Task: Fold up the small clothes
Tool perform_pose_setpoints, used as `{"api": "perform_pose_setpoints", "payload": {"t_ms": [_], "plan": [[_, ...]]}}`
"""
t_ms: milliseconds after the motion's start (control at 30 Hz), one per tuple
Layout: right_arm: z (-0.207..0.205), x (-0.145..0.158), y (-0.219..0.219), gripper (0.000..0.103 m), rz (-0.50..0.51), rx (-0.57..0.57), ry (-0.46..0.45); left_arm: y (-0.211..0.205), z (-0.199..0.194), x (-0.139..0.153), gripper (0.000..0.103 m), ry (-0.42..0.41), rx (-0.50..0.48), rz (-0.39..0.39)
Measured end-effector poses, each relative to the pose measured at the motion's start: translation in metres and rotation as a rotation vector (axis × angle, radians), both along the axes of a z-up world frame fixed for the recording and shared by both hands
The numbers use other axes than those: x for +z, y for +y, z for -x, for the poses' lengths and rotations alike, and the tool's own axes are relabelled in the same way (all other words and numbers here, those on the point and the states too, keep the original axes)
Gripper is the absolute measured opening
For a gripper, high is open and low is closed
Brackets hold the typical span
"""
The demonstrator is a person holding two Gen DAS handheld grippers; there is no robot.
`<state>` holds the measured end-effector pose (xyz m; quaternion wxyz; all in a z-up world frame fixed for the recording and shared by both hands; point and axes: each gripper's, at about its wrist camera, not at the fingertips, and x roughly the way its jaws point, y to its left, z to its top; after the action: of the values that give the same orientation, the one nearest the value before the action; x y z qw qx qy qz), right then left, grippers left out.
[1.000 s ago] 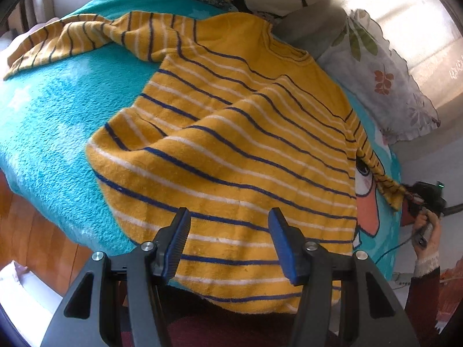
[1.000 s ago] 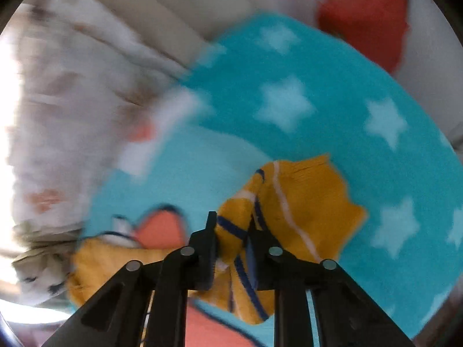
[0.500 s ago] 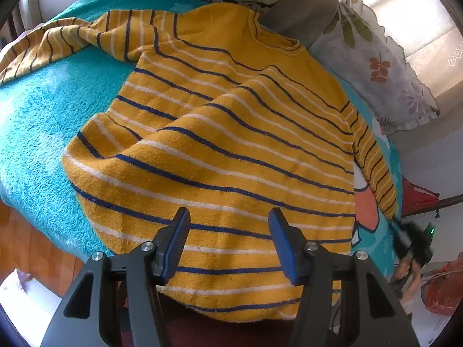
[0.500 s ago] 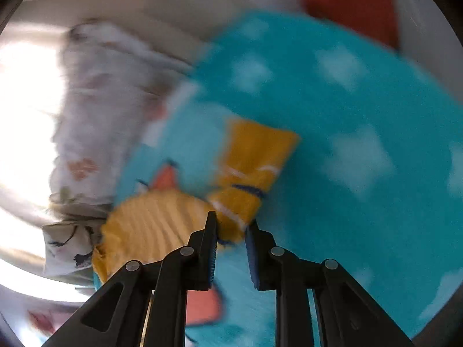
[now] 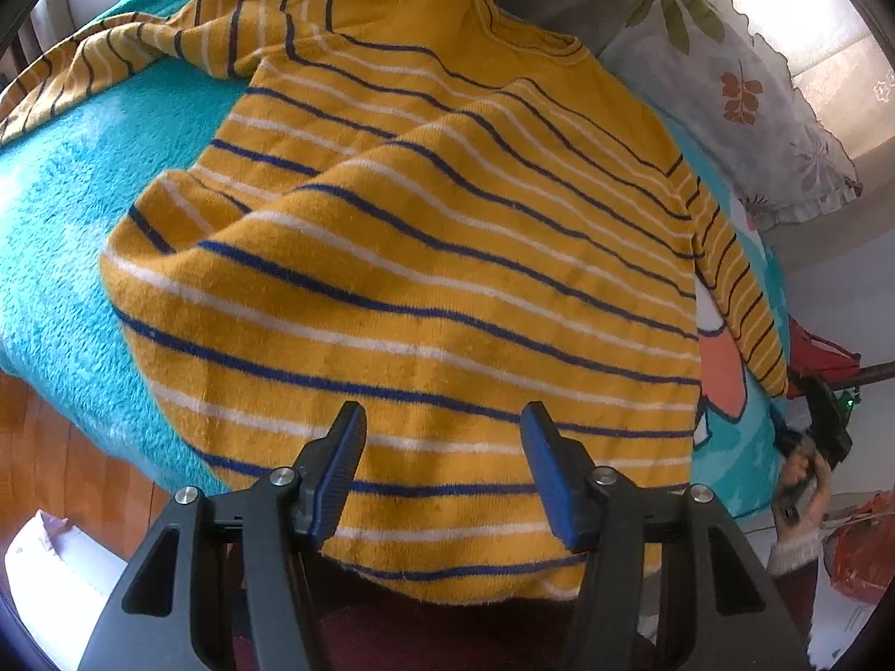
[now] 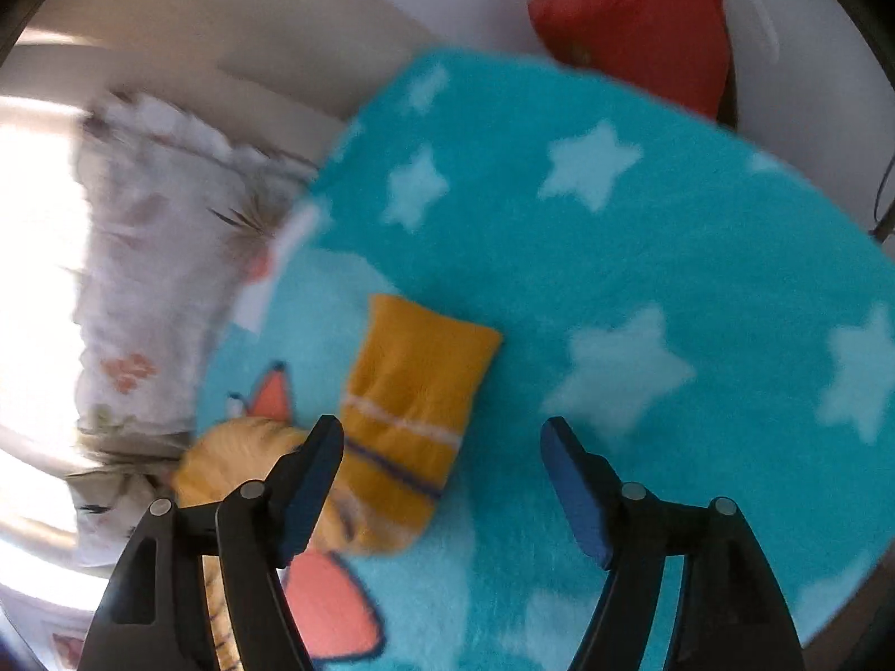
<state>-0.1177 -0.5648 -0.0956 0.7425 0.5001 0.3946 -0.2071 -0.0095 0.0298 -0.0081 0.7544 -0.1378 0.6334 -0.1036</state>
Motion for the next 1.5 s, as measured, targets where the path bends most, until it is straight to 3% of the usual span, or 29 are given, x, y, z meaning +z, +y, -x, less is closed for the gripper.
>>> {"api": "perform_pose_setpoints", "payload": {"t_ms": [67,100,167,200,367,467,600,767,1000,1233,1367,1500], "plan": [[-0.008,-0.001,0.002,0.052,0.023,0.007,-0.055,0.001,0.003,0.002,0.056,-0.004,0.0,-0.016],[-0.014,-0.005,0.002,0.022,-0.023,0.03,-0.076,0.002,0.004,0.002,0.057,-0.004,0.002,-0.021],[-0.028,-0.008,-0.006,0.015,-0.123,0.042,-0.164,0.005,0.004,0.002,0.057,-0.002,0.009,-0.023],[-0.031,0.0,-0.012,0.013,-0.107,0.028,-0.191,0.007,0.004,0.003,0.057,-0.003,0.01,-0.02],[-0.028,0.061,-0.046,0.011,0.022,-0.094,-0.301,0.014,-0.004,0.002,0.057,-0.02,-0.003,0.017],[-0.031,0.101,-0.048,0.008,0.128,-0.122,-0.32,0.023,-0.015,0.001,0.057,-0.03,-0.014,0.044],[-0.079,0.134,-0.018,0.008,0.203,-0.035,-0.322,0.047,-0.028,0.002,0.057,-0.04,0.004,0.083],[-0.163,0.145,0.041,0.007,0.215,0.12,-0.321,0.102,-0.044,0.008,0.057,-0.066,0.065,0.106],[-0.321,0.129,0.178,0.007,0.136,0.426,-0.325,0.186,-0.048,0.001,0.058,-0.068,0.156,0.087],[-0.45,0.08,0.328,0.007,0.047,0.737,-0.26,0.25,-0.048,-0.017,0.058,-0.032,0.228,0.087],[-0.485,0.045,0.389,0.007,0.055,0.88,-0.173,0.271,-0.048,-0.023,0.058,-0.027,0.251,0.097],[-0.52,0.007,0.404,0.014,0.018,1.005,-0.081,0.284,-0.051,-0.029,0.059,-0.029,0.269,0.107]]}}
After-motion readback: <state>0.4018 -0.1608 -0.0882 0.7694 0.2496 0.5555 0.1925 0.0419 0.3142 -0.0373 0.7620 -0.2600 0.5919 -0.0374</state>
